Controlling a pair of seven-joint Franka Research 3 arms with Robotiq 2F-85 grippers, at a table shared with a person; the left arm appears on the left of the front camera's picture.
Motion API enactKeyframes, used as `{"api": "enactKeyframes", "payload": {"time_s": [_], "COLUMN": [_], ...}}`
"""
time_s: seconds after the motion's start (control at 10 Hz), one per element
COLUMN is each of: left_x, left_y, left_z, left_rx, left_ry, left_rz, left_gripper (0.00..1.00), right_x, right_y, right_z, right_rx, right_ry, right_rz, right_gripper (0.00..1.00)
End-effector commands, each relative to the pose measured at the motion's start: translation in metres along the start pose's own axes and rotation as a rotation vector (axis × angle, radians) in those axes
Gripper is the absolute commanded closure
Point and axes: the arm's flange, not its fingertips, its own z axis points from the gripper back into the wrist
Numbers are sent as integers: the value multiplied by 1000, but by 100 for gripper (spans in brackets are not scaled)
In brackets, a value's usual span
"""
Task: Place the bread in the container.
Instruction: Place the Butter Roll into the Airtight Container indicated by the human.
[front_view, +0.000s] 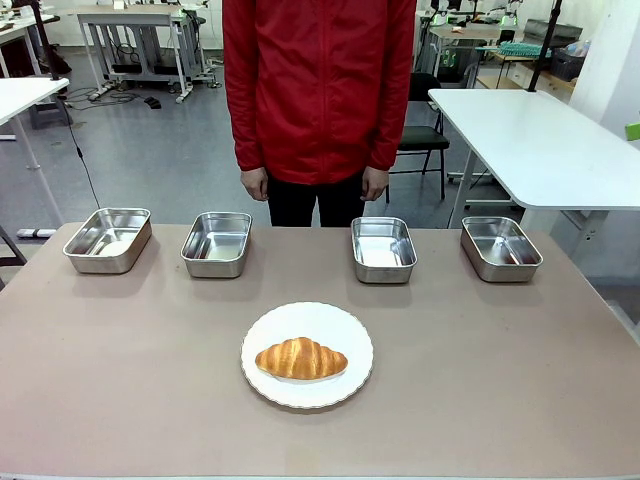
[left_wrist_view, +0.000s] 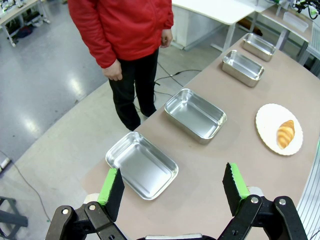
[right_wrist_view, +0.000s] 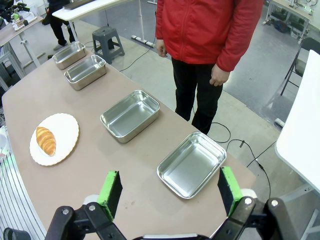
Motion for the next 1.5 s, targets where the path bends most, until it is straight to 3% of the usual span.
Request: {"api": "enactKeyframes", "payload": {"time_s": [0.0, 1.4], "left_x": [0, 0], "left_y": [-1, -1], "left_z": [1, 1], "left_rx": [1, 1], "left_ry": [-3, -3], "left_rz": [0, 0], "left_gripper": [0, 0], "right_x": [1, 1], "right_y": [0, 0], "right_z": [-1, -1], "right_rx": [5, 5], "right_ry": [-11, -11], "right_rz": [3, 3], "right_gripper": [0, 0]}}
